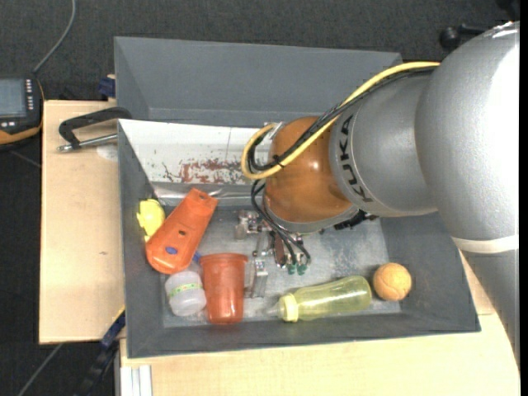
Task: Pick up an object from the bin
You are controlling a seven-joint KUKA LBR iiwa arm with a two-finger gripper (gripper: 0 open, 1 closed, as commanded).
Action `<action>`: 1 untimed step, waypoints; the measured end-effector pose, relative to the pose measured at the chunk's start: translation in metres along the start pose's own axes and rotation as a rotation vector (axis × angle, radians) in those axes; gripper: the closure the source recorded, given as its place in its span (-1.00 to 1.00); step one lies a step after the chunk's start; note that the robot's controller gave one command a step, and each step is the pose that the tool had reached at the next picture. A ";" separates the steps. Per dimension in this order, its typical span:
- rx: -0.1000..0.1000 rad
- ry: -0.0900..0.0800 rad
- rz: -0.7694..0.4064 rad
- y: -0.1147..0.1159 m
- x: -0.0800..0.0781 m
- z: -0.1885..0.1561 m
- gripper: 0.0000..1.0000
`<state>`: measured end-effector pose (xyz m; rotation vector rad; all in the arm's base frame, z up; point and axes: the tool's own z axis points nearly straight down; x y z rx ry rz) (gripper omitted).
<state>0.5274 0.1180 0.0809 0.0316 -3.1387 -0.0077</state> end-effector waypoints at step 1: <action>0.003 -0.008 -0.024 -0.010 -0.009 0.002 -1.00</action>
Offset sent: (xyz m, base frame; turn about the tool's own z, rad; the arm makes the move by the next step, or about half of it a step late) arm 0.0351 0.1111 -0.0109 0.1762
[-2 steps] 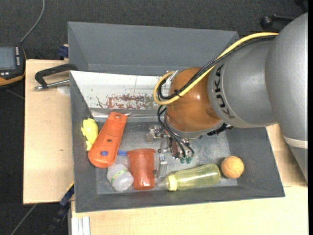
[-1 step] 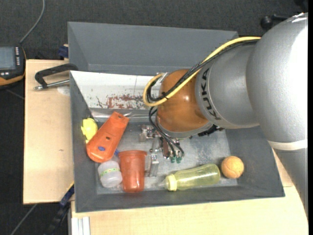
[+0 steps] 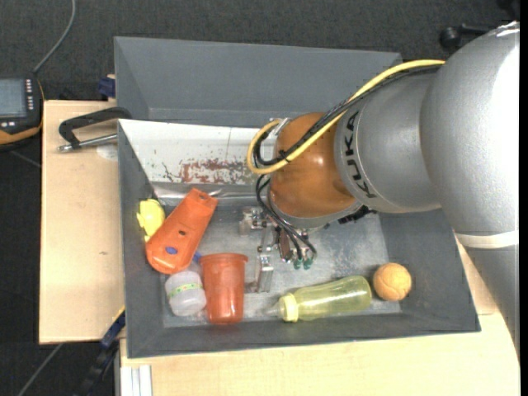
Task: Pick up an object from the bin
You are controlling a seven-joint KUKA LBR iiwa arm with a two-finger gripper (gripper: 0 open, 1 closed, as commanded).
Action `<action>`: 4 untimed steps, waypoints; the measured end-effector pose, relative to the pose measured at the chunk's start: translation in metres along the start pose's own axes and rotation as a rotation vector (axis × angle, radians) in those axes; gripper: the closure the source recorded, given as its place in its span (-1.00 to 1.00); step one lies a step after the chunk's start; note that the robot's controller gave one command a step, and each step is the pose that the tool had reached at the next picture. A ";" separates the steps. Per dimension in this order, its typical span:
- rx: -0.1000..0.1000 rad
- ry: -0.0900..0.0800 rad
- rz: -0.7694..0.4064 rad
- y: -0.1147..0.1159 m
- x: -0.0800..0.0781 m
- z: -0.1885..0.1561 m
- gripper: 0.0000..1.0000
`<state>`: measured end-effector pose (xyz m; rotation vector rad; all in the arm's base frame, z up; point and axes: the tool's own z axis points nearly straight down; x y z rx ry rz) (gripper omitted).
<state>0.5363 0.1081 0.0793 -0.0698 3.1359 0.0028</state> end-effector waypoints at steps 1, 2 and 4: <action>0.003 0.004 0.044 0.042 -0.013 0.004 -1.00; -0.006 0.001 0.024 0.054 0.006 0.006 -1.00; -0.002 0.007 0.175 0.082 0.016 0.008 -1.00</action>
Offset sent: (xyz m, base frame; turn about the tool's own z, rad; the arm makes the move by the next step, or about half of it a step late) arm -0.0334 -0.0100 -0.0093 -0.1040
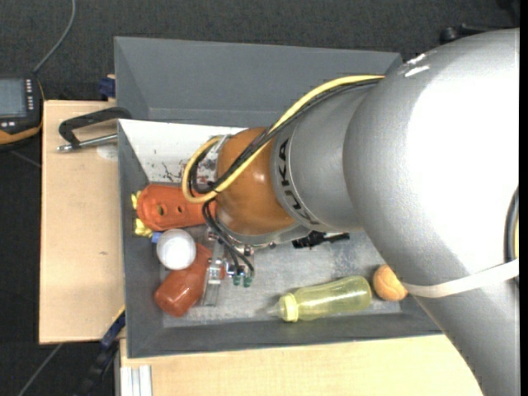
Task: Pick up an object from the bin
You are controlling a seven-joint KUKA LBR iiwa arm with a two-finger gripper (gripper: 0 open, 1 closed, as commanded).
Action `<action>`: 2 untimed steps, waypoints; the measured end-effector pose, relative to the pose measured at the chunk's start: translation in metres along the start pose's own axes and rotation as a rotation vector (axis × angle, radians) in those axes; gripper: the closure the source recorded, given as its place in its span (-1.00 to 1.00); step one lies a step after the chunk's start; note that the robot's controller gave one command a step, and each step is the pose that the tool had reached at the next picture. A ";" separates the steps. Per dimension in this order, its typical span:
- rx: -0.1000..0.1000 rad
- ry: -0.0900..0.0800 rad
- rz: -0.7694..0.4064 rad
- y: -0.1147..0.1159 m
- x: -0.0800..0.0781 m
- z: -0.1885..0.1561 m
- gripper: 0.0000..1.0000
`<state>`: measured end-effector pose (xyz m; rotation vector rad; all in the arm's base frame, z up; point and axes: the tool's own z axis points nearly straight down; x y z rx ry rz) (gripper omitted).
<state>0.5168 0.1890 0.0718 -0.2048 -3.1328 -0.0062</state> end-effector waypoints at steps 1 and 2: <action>0.005 -0.006 0.400 -0.048 -0.015 -0.001 1.00; 0.005 -0.006 0.400 -0.048 -0.015 -0.002 -1.00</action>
Offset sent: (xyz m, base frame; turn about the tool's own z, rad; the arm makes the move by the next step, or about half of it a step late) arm 0.0000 0.0000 0.0000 0.0000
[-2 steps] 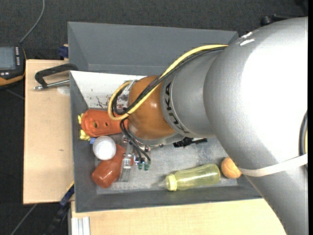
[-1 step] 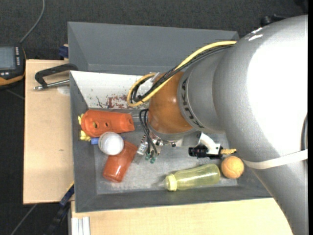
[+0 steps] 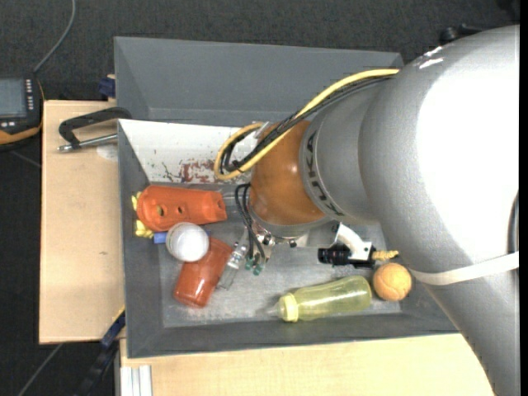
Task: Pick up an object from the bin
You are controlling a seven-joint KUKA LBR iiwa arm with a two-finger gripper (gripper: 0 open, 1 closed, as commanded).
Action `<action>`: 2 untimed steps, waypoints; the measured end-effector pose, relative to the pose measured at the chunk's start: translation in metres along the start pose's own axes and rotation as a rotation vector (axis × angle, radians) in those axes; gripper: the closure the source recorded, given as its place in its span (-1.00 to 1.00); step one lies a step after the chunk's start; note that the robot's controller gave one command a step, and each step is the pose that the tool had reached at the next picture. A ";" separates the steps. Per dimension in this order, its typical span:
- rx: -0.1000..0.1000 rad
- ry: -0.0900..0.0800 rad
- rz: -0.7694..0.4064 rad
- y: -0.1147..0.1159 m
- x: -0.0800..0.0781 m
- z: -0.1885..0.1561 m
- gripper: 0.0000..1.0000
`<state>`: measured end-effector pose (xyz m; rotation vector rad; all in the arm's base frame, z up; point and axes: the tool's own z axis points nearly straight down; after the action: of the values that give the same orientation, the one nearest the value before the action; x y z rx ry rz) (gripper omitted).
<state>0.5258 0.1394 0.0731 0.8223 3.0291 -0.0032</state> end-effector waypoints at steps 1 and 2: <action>0.000 0.000 0.000 0.000 0.000 0.000 -1.00; 0.000 -0.001 -0.039 0.019 0.019 0.001 -1.00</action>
Offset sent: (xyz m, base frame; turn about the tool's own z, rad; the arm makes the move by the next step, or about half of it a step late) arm -0.0147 0.0583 -0.0031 -0.0849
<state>0.5194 0.1658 0.0718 0.7628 3.0437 -0.0031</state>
